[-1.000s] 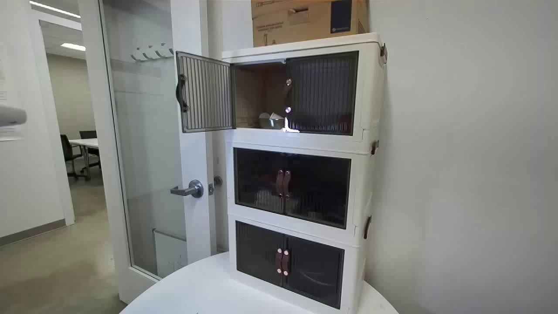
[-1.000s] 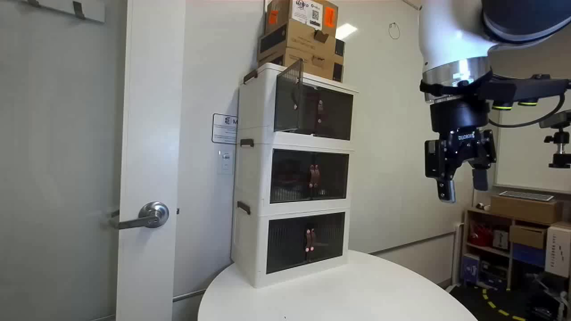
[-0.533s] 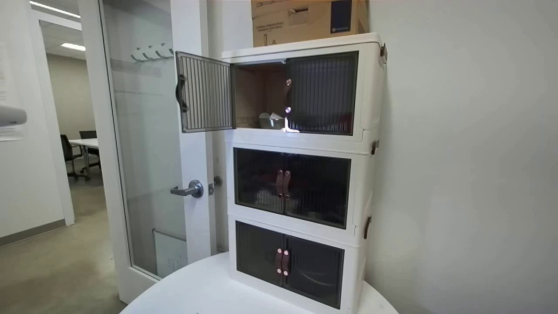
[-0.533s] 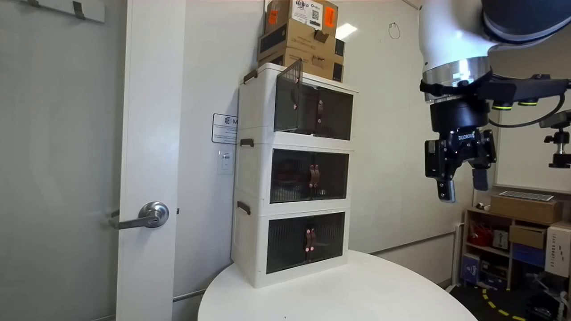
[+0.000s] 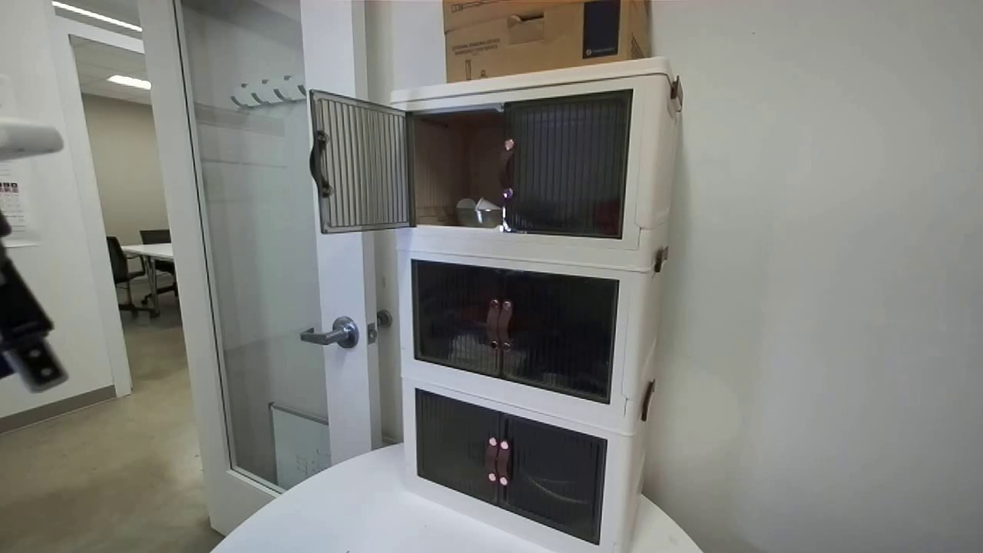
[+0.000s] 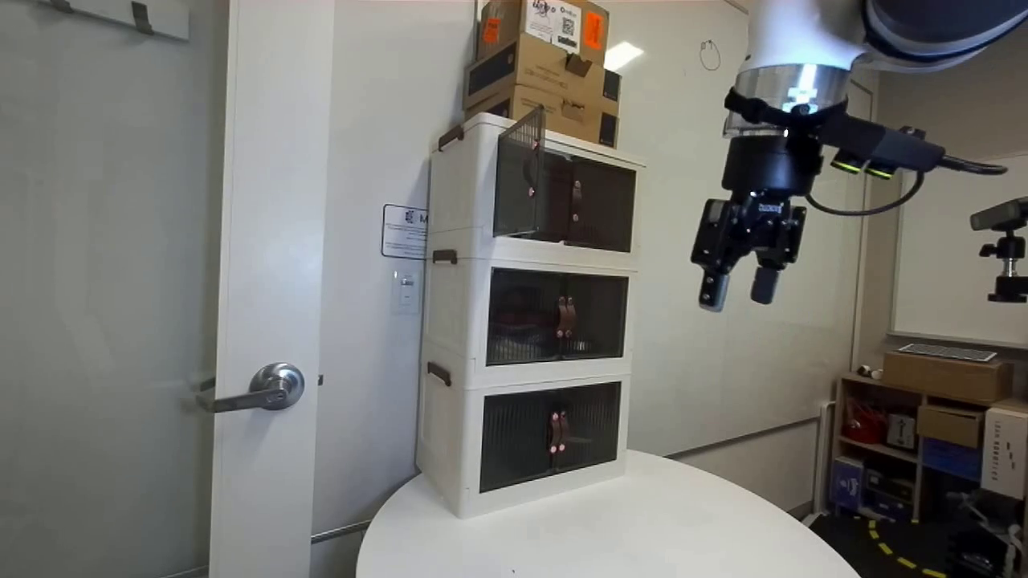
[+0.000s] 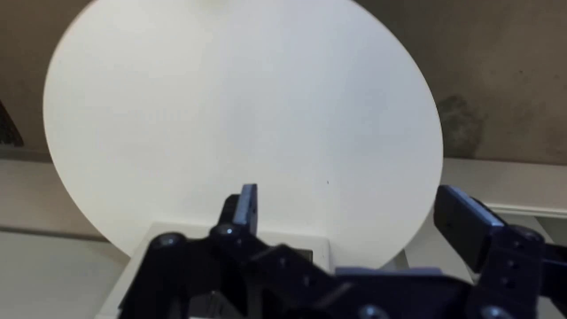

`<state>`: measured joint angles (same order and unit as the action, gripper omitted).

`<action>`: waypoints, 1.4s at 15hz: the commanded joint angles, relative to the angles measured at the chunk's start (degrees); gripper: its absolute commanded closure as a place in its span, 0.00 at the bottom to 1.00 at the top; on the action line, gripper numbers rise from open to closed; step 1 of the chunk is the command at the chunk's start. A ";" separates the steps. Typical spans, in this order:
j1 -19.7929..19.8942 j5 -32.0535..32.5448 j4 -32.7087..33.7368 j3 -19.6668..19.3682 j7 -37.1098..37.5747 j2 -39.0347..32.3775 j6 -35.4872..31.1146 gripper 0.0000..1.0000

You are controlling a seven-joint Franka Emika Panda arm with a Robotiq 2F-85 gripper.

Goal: Open the top drawer.

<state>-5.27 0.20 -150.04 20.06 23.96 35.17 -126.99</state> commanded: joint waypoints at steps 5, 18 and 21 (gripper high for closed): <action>1.06 -0.48 9.24 -14.96 -17.97 -7.84 -16.41 0.00; 0.42 -19.30 44.02 -27.34 -49.48 -31.79 -15.64 0.00; 0.89 -29.83 48.22 -27.05 -63.27 -34.61 -14.04 0.00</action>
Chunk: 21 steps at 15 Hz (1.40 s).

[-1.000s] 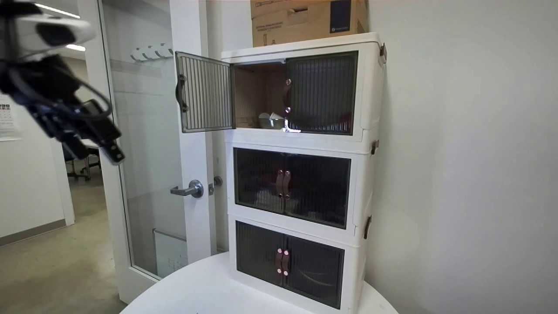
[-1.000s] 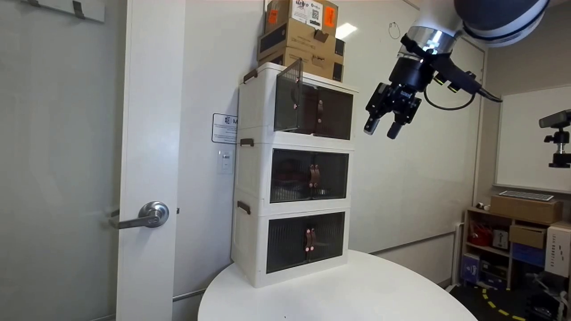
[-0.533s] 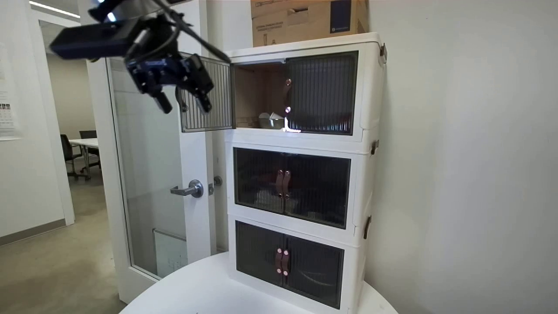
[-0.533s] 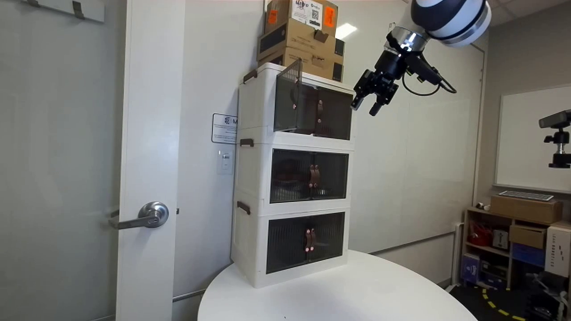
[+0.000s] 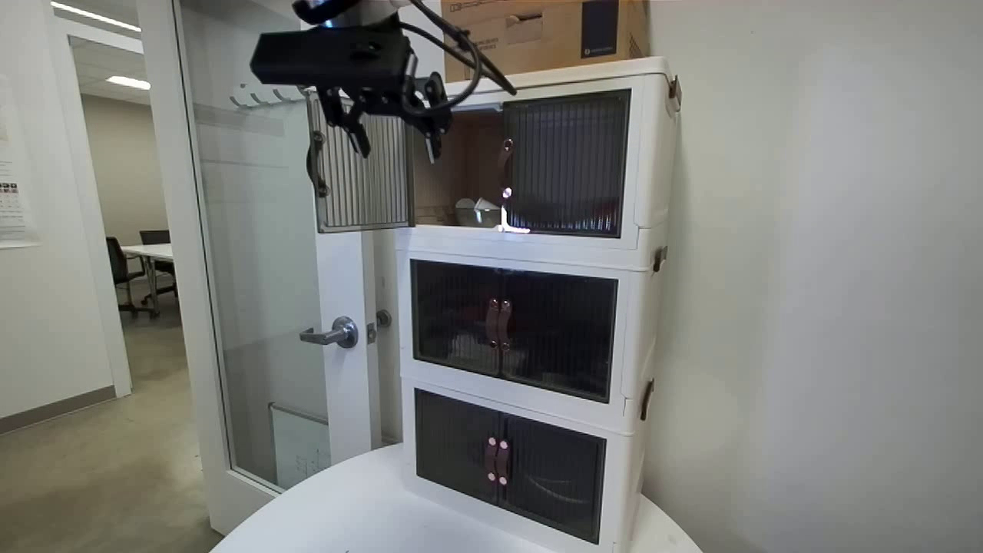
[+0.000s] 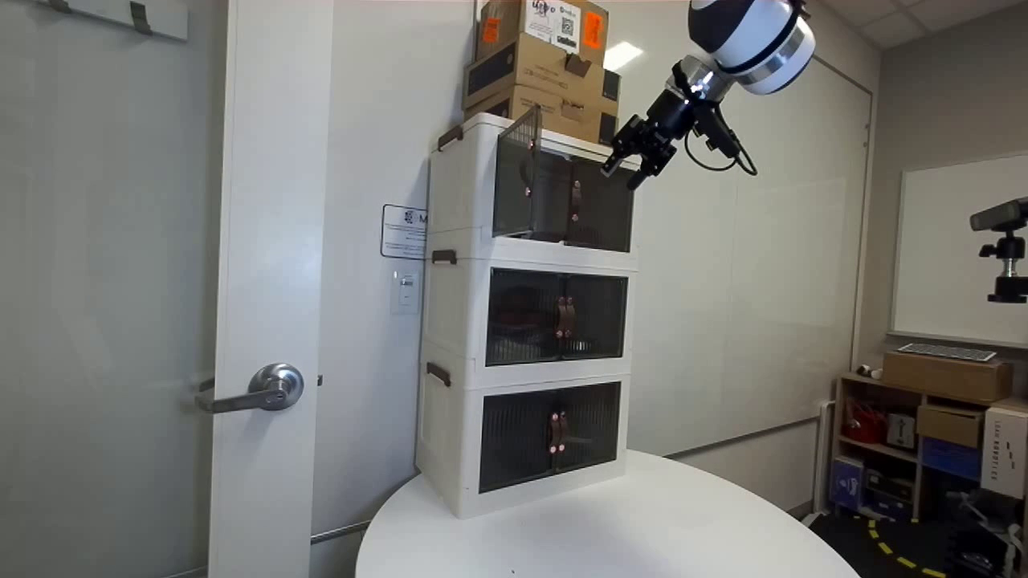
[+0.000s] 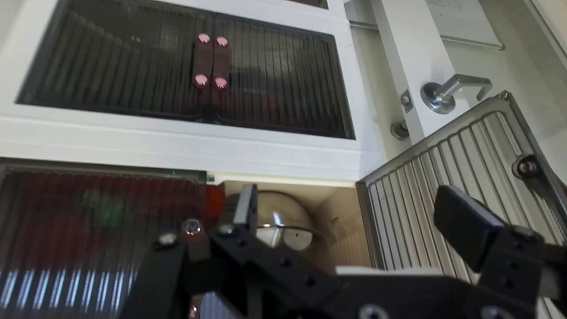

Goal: Open the top drawer.

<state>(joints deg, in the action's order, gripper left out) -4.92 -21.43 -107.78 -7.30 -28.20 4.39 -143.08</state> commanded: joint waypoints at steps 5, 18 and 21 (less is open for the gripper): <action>4.21 -21.48 8.75 1.85 -30.37 -7.59 4.29 0.00; 6.74 -18.79 5.81 4.64 -31.25 -8.67 0.19 0.00; 7.15 -19.93 4.68 5.41 -35.73 -8.64 -3.35 0.00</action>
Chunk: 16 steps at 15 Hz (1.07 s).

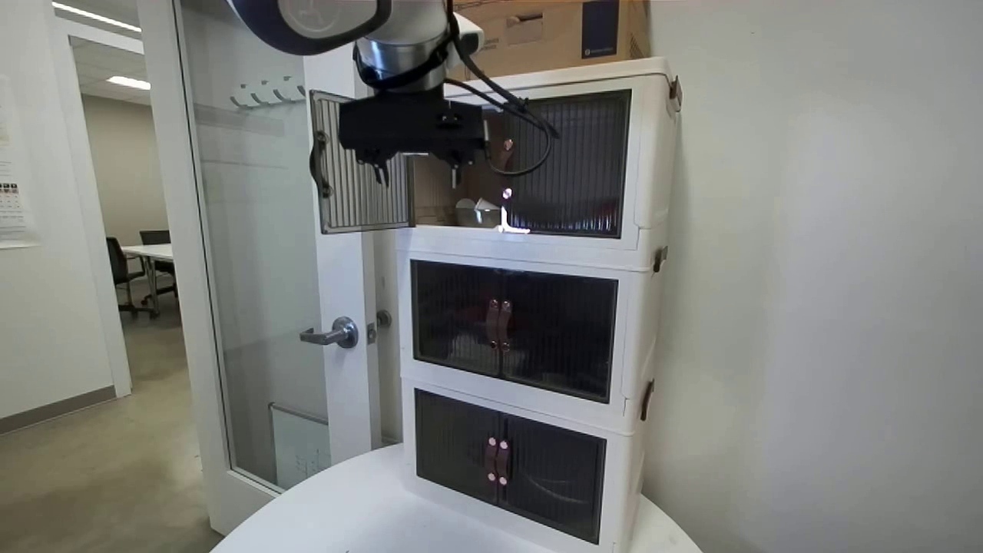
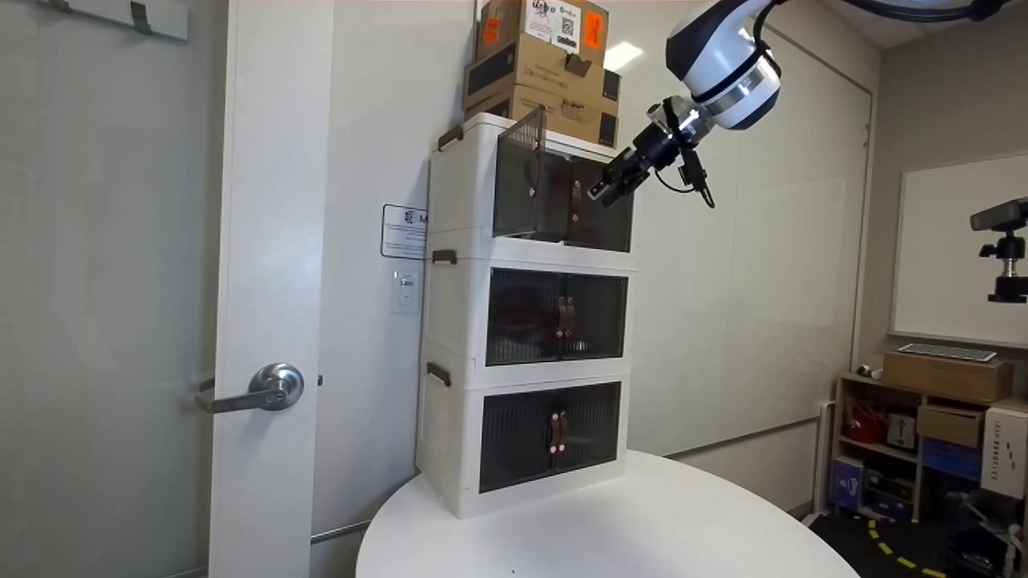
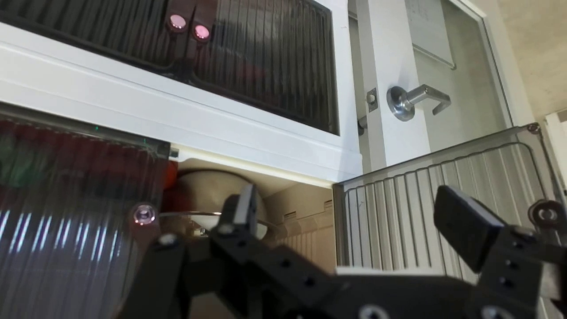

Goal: Open the top drawer.

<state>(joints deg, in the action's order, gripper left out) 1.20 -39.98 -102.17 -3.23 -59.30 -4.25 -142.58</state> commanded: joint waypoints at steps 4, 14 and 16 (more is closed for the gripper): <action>0.64 -5.17 -1.65 0.93 -8.30 -0.66 -17.51 0.00; 10.31 -35.20 21.11 1.40 -19.16 -13.74 -3.03 0.00; 11.39 -37.68 23.33 1.30 -17.85 -16.08 1.70 0.00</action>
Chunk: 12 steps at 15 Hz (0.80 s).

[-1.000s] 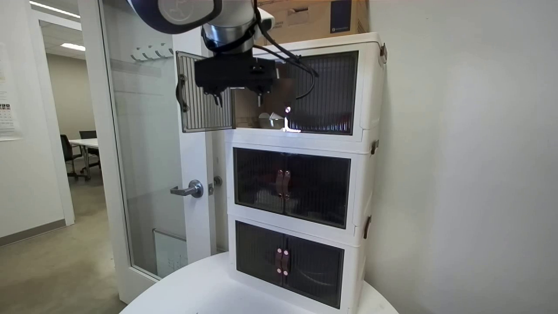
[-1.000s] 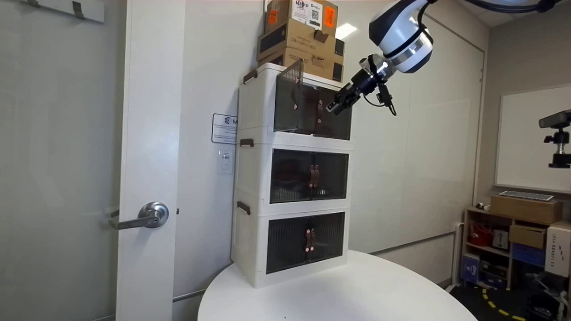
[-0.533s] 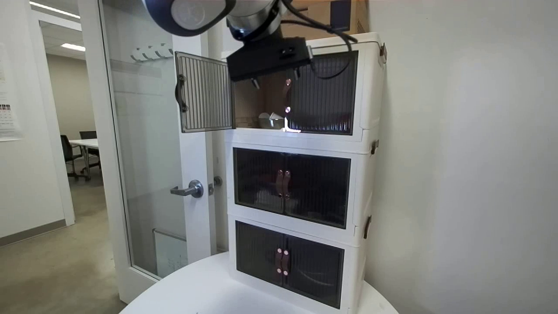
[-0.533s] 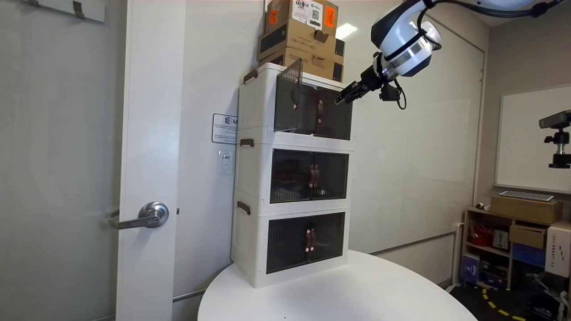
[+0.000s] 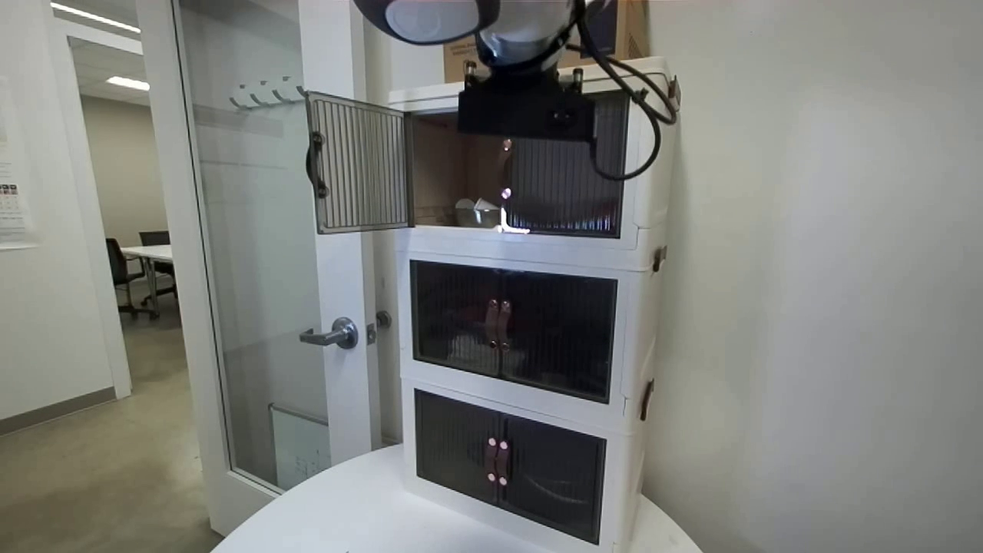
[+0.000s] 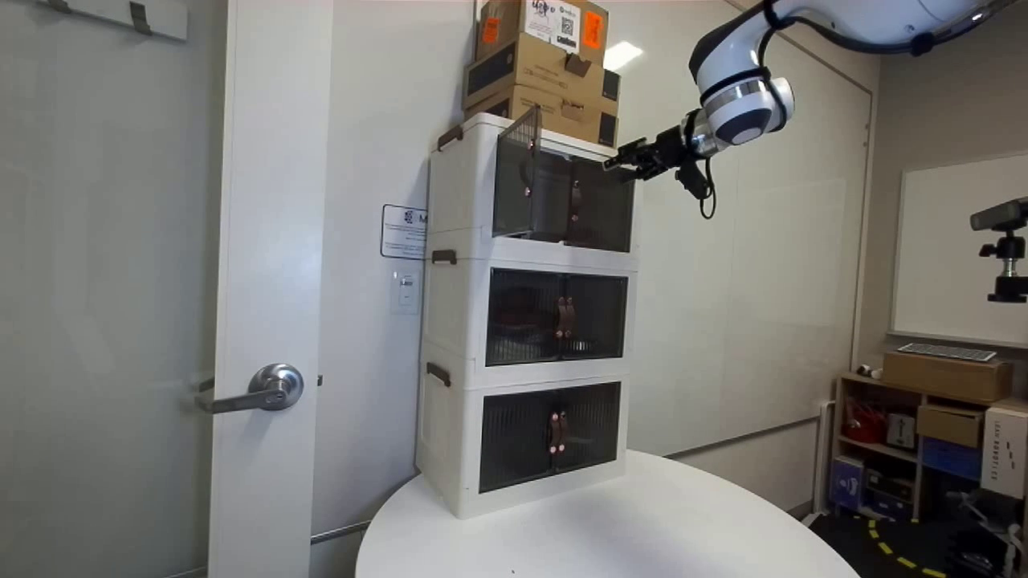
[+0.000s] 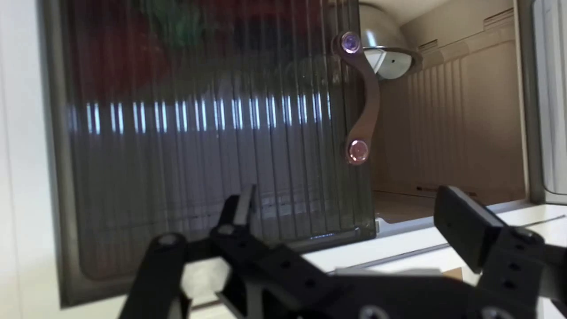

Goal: Open the top drawer.

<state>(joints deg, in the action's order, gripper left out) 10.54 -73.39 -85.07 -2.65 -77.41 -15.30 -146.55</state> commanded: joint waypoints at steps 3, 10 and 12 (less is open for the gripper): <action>2.27 -4.12 8.59 0.51 1.85 -7.85 8.62 0.00; 1.16 -2.82 14.21 1.96 4.63 -12.17 10.74 0.00; 0.72 -2.11 15.79 2.66 5.68 -13.49 12.46 0.00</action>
<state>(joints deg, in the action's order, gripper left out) 11.64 -76.50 -74.01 -0.55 -74.38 -25.82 -137.11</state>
